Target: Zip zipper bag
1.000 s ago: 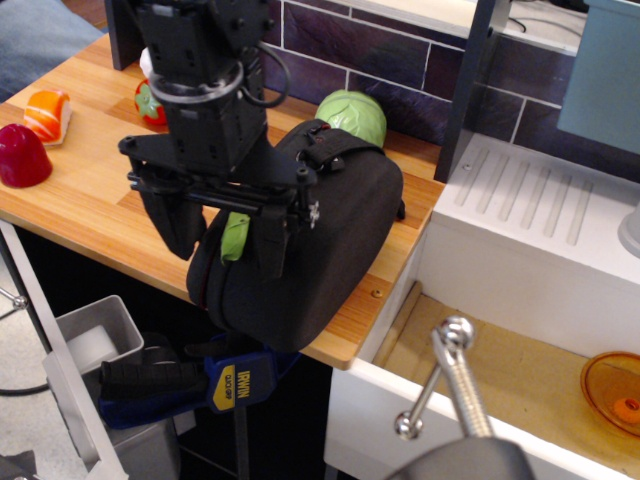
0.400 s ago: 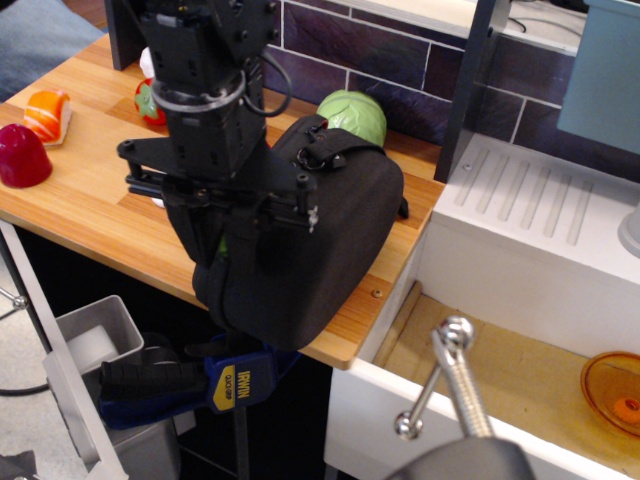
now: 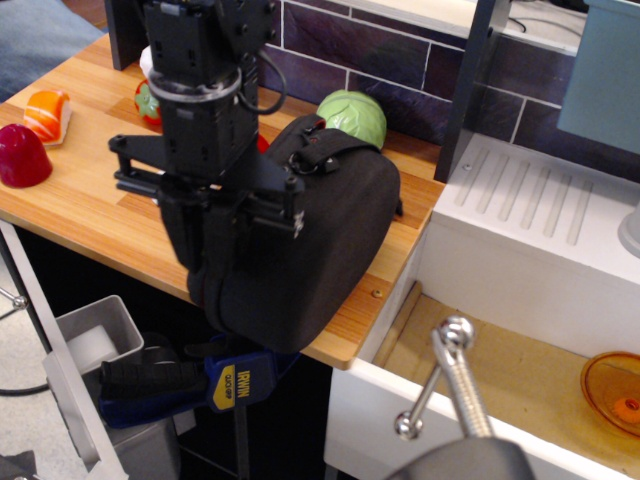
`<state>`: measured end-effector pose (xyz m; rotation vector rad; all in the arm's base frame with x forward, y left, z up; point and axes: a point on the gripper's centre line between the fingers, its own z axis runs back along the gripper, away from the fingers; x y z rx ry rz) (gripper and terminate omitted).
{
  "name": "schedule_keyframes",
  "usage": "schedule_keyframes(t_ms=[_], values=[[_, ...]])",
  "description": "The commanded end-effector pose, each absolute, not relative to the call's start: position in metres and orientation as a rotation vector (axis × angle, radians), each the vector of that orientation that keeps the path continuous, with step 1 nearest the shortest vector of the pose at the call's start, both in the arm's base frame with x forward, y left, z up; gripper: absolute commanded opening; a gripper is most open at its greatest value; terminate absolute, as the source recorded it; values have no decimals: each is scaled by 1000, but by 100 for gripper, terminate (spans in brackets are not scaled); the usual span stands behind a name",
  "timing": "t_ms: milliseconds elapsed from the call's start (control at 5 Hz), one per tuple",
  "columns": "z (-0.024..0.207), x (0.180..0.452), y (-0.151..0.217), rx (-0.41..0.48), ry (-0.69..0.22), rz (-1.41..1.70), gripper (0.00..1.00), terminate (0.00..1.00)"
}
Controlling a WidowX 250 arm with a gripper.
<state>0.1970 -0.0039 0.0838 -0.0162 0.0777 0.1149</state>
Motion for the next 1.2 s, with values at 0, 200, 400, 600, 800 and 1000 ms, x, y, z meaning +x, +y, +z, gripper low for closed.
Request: schedule_keyframes(t_ms=[0,200,400,600,800,1000], values=[[73,165,4,26,34,36,0,0],[61,155,16,51,7,28,0,0],[33,158,25,93,-63,41,0,0],[11,162,28,116,-88,41,0,0],[-6,165,30,137,-89,44,0,0],[-24,165,36,182,-93,62,0,0]])
